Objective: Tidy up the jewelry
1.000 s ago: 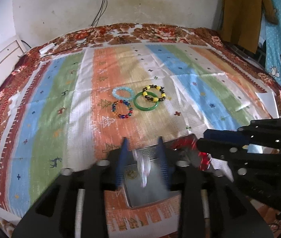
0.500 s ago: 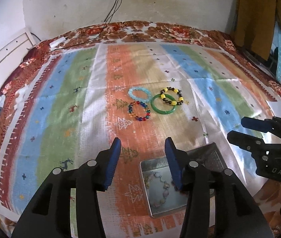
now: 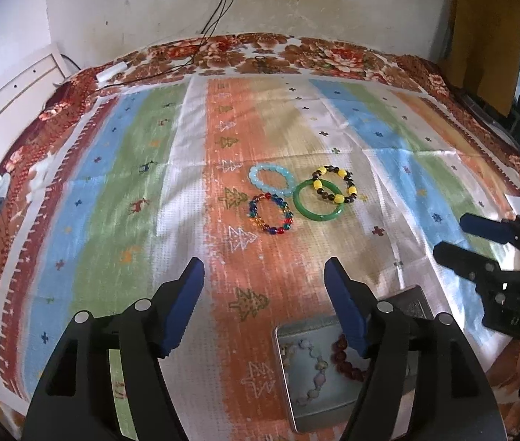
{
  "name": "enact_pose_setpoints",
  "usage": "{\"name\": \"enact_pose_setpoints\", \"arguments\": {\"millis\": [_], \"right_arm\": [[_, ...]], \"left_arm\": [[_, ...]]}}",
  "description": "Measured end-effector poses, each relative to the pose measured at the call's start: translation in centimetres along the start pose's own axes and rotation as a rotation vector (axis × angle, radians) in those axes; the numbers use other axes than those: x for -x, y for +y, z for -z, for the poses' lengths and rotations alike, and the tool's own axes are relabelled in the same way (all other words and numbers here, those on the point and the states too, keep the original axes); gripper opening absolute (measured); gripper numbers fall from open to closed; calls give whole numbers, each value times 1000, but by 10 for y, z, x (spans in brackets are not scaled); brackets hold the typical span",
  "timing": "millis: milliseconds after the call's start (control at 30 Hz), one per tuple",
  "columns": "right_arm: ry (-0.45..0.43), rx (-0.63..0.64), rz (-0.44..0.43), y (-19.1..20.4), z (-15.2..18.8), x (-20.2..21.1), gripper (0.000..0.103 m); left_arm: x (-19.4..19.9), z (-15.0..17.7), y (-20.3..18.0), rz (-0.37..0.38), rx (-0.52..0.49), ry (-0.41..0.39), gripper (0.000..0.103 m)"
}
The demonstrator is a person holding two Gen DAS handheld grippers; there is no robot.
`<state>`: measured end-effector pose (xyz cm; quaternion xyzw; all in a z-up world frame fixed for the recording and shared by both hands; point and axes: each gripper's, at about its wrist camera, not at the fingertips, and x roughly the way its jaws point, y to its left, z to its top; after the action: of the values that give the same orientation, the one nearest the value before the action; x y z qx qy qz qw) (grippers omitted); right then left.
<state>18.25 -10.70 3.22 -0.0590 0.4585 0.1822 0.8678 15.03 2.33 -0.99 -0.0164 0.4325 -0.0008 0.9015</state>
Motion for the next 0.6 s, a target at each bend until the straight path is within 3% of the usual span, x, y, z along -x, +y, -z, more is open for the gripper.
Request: {"name": "enact_pose_setpoints", "arguments": {"millis": [400, 600], "right_arm": [[22, -34, -17, -12, -21, -19, 60], [38, -57, -7, -21, -27, -33, 60]], "left_arm": [[-36, -21, 8, -39, 6, 42, 70], [-52, -34, 11, -8, 32, 68, 70]]}}
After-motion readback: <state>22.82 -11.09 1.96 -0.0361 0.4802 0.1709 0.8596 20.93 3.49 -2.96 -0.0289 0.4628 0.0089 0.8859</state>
